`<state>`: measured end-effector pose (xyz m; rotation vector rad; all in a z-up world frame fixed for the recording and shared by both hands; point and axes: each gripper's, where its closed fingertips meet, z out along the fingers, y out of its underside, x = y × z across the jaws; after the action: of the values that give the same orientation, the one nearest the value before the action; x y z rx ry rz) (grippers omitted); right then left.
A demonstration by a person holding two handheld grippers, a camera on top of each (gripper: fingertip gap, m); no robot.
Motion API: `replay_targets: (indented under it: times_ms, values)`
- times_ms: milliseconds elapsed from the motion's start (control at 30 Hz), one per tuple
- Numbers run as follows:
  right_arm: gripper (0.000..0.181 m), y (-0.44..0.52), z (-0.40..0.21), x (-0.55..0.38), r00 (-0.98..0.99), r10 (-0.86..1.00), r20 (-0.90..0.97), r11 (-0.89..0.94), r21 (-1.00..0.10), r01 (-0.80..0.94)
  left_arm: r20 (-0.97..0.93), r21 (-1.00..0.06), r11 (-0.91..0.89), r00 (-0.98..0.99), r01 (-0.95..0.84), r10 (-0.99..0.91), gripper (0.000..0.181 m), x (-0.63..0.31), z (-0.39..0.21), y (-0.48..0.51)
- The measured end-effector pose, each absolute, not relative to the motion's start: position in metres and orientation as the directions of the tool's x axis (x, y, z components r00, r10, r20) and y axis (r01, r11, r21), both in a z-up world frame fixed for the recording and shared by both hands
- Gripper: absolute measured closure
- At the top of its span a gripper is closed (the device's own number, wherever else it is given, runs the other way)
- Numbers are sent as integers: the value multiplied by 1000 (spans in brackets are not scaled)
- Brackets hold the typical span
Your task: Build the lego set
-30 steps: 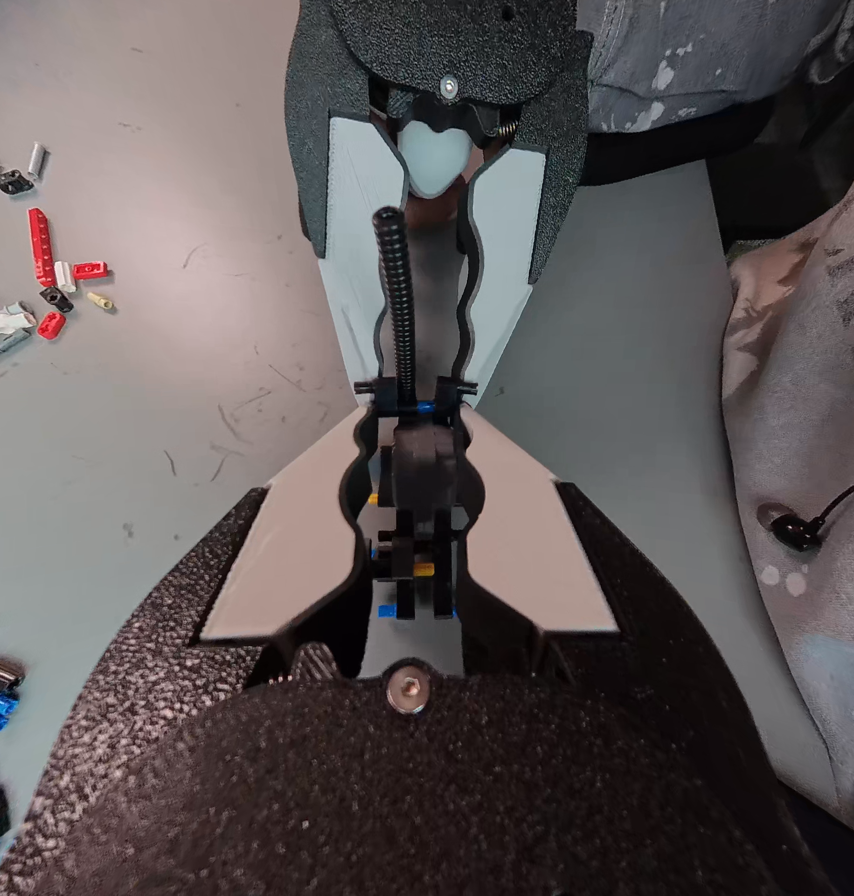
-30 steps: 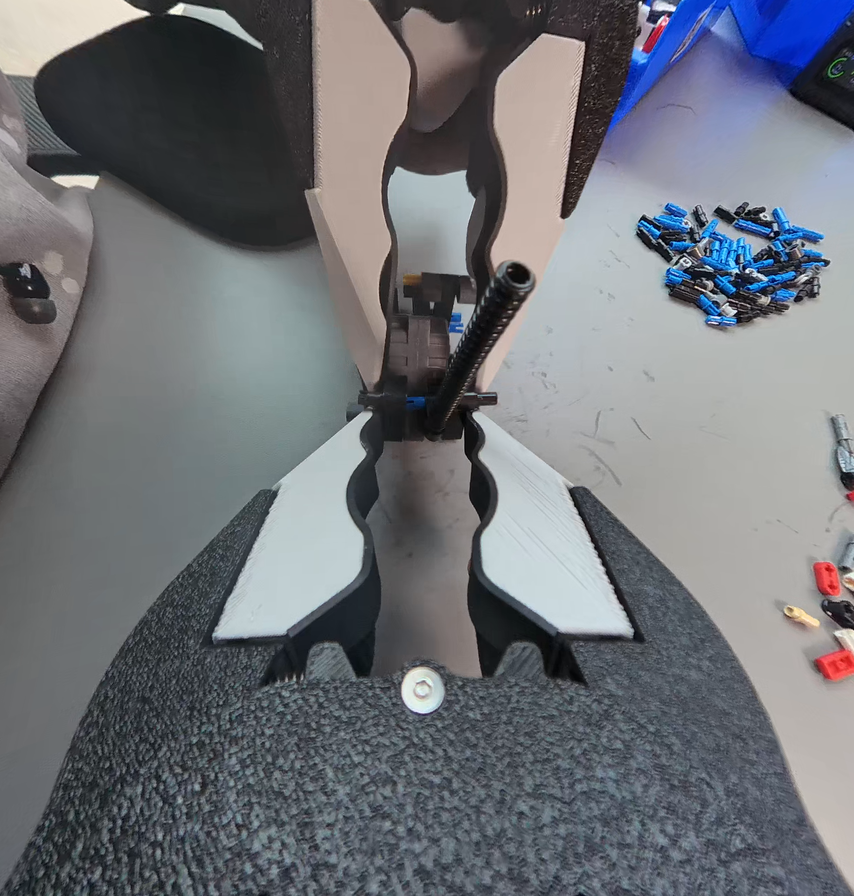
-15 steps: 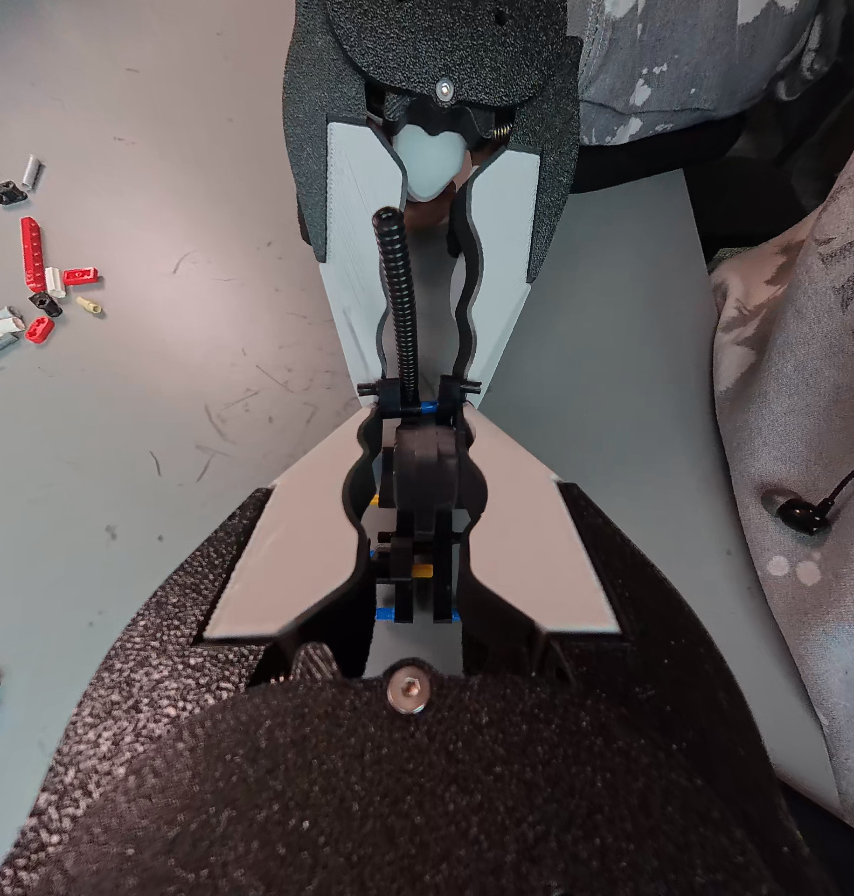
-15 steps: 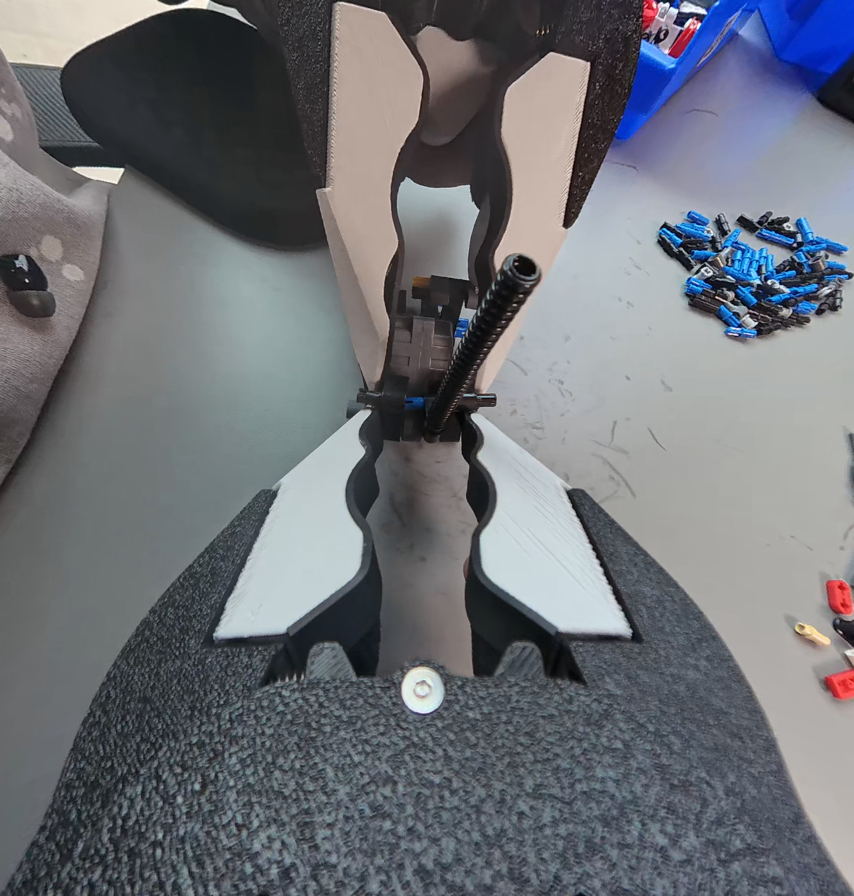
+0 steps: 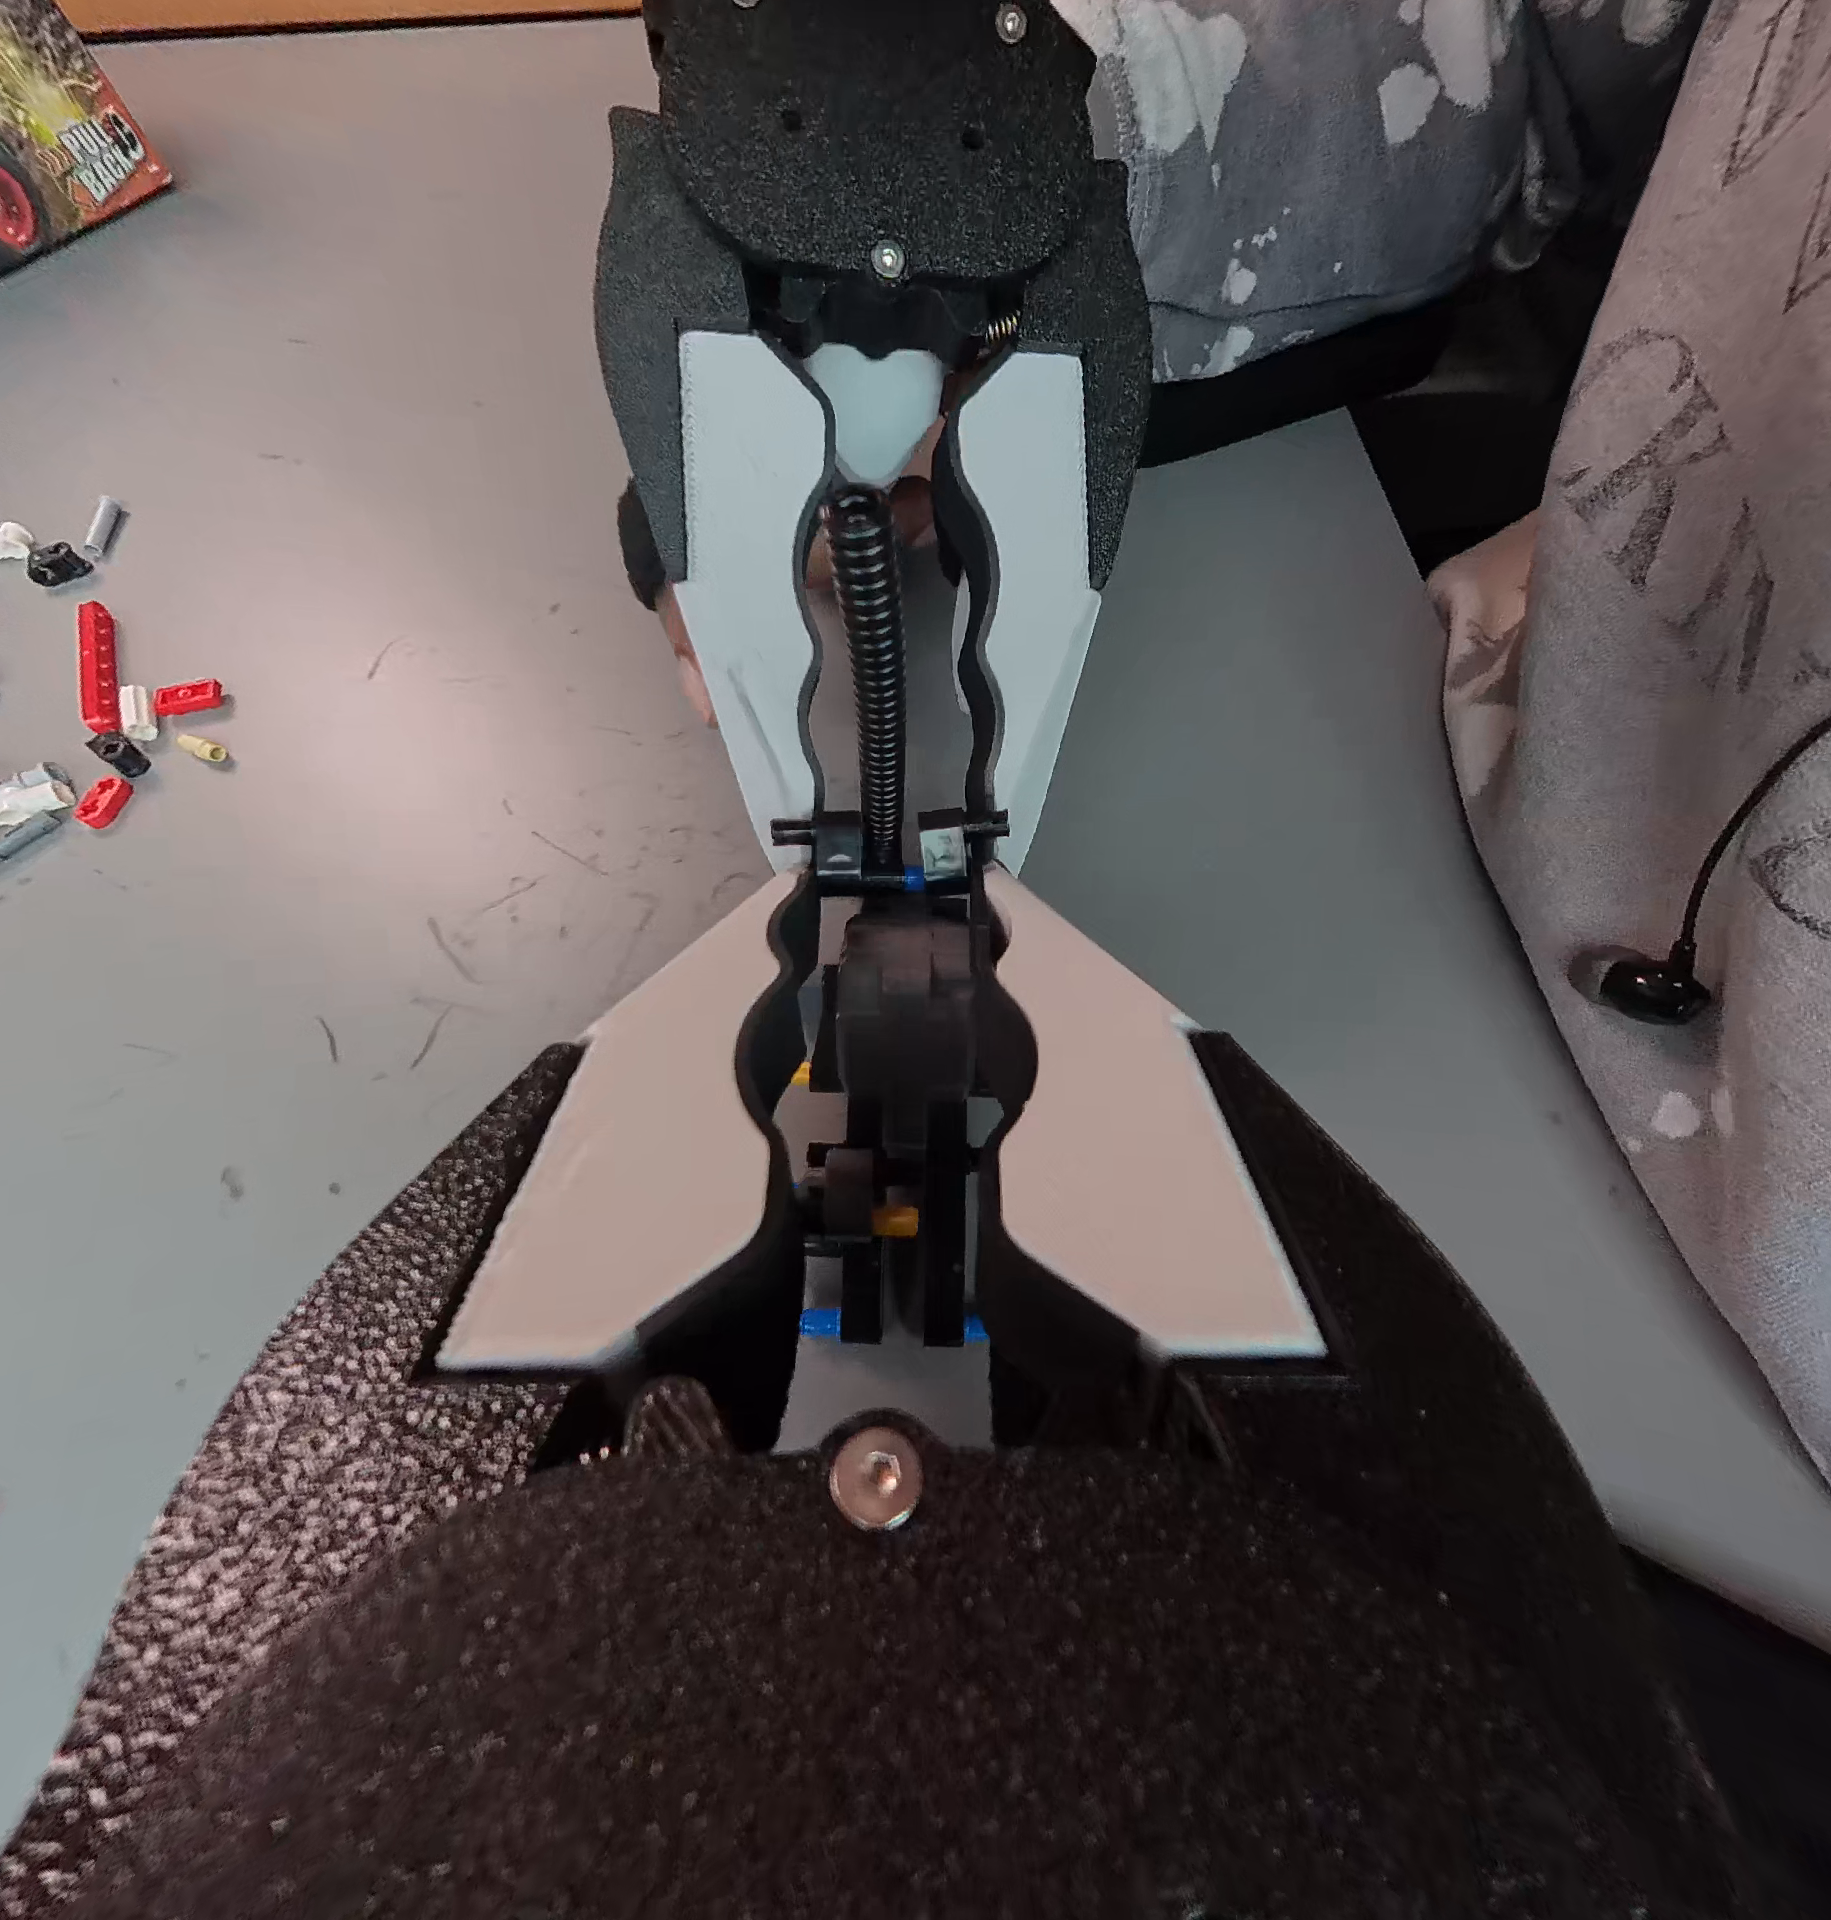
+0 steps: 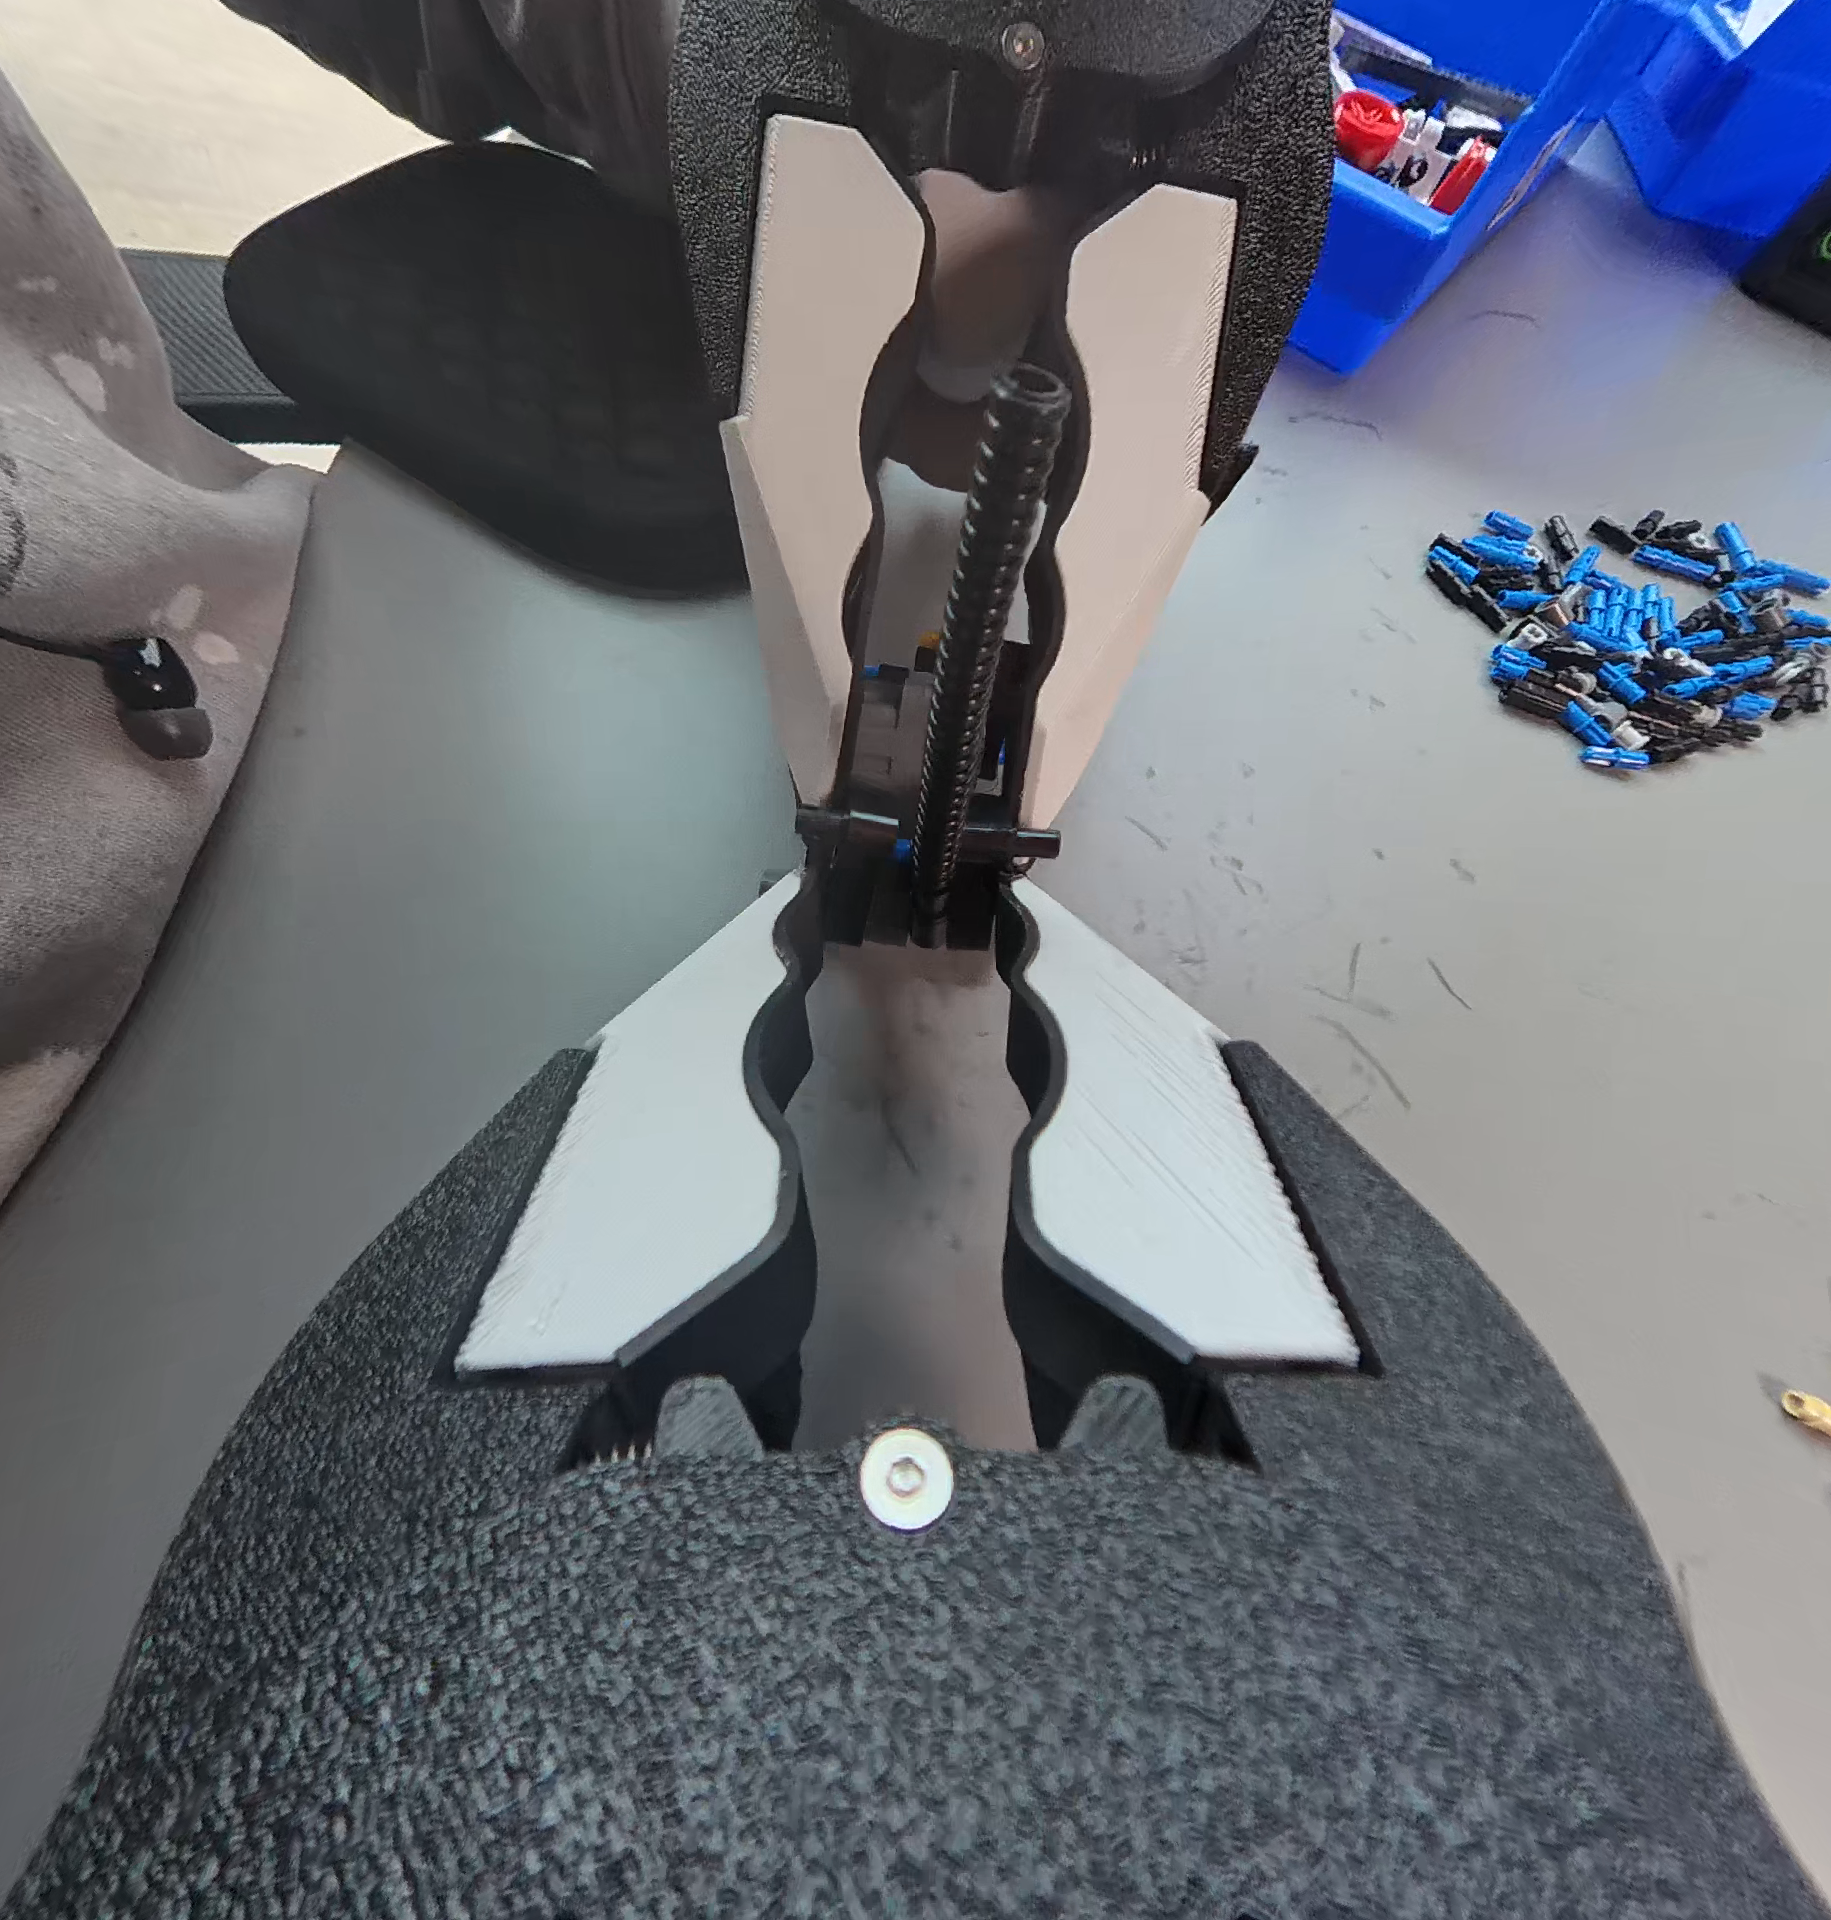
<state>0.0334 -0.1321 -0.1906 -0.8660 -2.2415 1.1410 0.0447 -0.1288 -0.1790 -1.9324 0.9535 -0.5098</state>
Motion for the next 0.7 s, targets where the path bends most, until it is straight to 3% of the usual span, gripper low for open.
replay_targets:
  times_ms: [167, 700]
  values:
    - [144, -130, -189, 32, -678, 715, 167, 465, -839, 283, -28, -907, -243, 625, -343, -780, 152, 40, -170, -133]
    - [152, -133, -182, 30, -668, 723, 174, 452, -850, 268, -112, -905, -188, 639, -382, -761, 151, 38, -171, -136]
